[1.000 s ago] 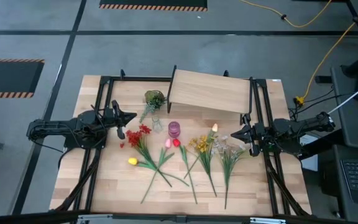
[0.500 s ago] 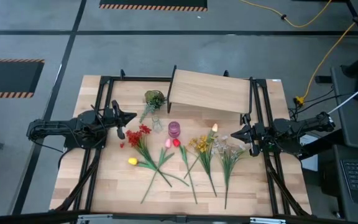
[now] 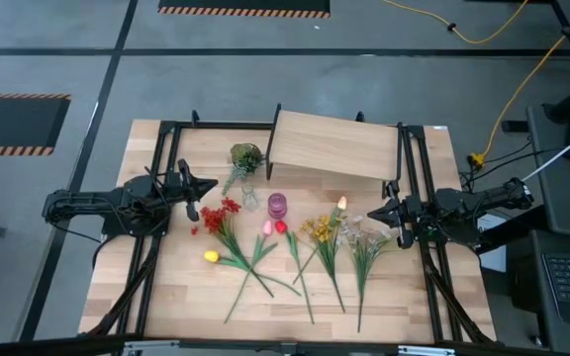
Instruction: Pick and place flowers into a vace then onto a shelf
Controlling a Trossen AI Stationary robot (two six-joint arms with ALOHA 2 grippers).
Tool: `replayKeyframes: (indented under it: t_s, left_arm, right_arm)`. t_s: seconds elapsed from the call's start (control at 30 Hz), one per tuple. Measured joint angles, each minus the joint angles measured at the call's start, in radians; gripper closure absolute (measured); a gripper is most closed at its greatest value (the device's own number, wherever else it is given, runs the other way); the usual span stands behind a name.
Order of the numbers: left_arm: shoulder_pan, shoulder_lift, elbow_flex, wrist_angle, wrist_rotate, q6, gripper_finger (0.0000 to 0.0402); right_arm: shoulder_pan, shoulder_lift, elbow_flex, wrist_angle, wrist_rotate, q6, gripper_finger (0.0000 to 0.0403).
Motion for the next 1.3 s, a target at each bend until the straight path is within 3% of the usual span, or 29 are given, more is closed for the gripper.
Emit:
replayKeyframes:
  t_s: [0.37, 1.3]
  left_arm:
    - [0.0, 0.0, 0.0, 0.0, 0.0, 0.0, 0.0395]
    - [0.0, 0.0, 0.0, 0.001, 0.0, 0.0, 0.0395]
  right_arm:
    - [0.0, 0.0, 0.0, 0.0, 0.0, -0.127, 0.0386]
    - [0.0, 0.0, 0.0, 0.019, 0.002, -0.074, 0.0386]
